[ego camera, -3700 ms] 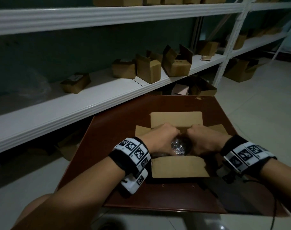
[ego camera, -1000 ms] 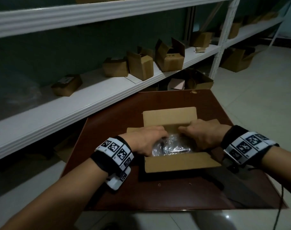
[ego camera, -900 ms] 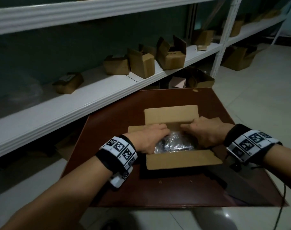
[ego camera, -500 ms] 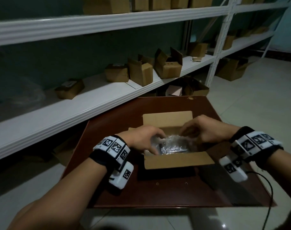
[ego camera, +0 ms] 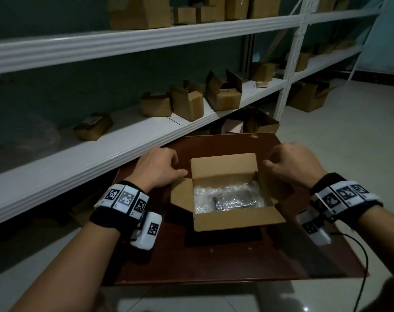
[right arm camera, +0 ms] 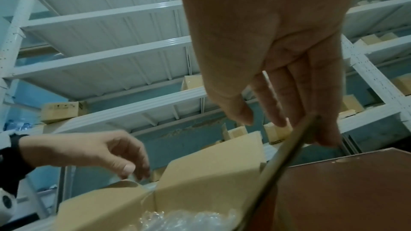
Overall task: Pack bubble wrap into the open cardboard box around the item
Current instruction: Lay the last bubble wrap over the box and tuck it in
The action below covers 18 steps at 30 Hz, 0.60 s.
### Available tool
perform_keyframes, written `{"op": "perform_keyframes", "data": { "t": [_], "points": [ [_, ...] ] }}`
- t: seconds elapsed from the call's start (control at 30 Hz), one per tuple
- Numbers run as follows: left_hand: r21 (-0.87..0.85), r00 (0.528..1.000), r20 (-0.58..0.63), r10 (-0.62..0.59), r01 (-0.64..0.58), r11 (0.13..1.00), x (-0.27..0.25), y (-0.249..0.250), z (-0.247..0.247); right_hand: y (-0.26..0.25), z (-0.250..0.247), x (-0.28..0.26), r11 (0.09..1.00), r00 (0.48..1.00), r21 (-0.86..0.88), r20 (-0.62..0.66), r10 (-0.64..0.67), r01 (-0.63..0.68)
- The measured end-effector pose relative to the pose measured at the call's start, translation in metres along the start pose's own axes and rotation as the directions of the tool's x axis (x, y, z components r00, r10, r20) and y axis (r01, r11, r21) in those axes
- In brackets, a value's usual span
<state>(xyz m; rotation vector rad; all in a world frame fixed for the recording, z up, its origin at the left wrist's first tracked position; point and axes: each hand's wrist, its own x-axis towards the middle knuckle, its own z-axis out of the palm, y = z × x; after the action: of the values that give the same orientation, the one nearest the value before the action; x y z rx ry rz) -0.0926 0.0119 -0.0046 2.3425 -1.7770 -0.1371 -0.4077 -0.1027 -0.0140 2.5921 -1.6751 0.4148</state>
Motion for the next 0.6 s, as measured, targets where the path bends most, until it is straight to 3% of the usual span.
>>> {"op": "perform_keyframes", "data": {
  "t": [0.13, 0.4, 0.6],
  "points": [
    [-0.068, 0.993, 0.100, -0.069, 0.076, 0.995, 0.002, -0.005, 0.001, 0.002, 0.002, 0.004, 0.999, 1.000, 0.039, -0.005, 0.018, -0.018],
    [-0.411, 1.000, 0.030, -0.009, 0.021, 0.911, 0.002, 0.010, -0.003, -0.011, 0.002, 0.002, 0.920, 0.990, 0.374, -0.114, -0.083, 0.120],
    [-0.663, 0.990, 0.130, -0.046, 0.122, 0.739, -0.003, 0.028, 0.005, -0.015, 0.013, -0.001, 0.878, 0.978, 0.433, -0.055, -0.200, 0.204]
  ]
}}
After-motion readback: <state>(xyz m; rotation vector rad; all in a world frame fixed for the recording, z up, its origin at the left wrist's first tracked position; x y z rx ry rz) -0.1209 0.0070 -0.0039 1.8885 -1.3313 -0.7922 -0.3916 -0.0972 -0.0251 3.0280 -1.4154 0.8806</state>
